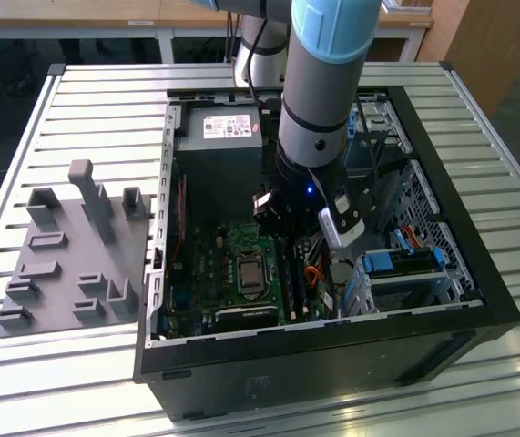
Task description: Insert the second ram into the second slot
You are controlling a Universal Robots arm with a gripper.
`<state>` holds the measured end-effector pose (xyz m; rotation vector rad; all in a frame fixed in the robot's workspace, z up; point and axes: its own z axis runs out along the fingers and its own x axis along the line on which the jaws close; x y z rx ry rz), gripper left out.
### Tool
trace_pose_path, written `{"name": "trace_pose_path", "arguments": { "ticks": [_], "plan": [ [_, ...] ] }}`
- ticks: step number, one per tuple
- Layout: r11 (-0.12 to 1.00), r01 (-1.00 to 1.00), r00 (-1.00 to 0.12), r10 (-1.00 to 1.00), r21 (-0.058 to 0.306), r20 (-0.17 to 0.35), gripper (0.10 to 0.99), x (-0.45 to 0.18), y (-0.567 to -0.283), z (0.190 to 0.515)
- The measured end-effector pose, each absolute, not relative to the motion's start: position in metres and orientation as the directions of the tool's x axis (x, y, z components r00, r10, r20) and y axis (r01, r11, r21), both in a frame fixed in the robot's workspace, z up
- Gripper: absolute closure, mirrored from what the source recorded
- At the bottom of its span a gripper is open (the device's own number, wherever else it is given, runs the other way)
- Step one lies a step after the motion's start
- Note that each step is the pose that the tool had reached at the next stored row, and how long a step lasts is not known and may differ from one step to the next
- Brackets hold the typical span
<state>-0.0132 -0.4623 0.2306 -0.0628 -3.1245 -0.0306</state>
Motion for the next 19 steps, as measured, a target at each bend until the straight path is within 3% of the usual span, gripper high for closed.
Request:
{"name": "trace_pose_path", "arguments": {
  "ticks": [19],
  "plan": [
    [0.999, 0.040, -0.999, 0.040, 0.020, 0.017, 0.980, -0.012, -0.463, 0.217]
  ]
}}
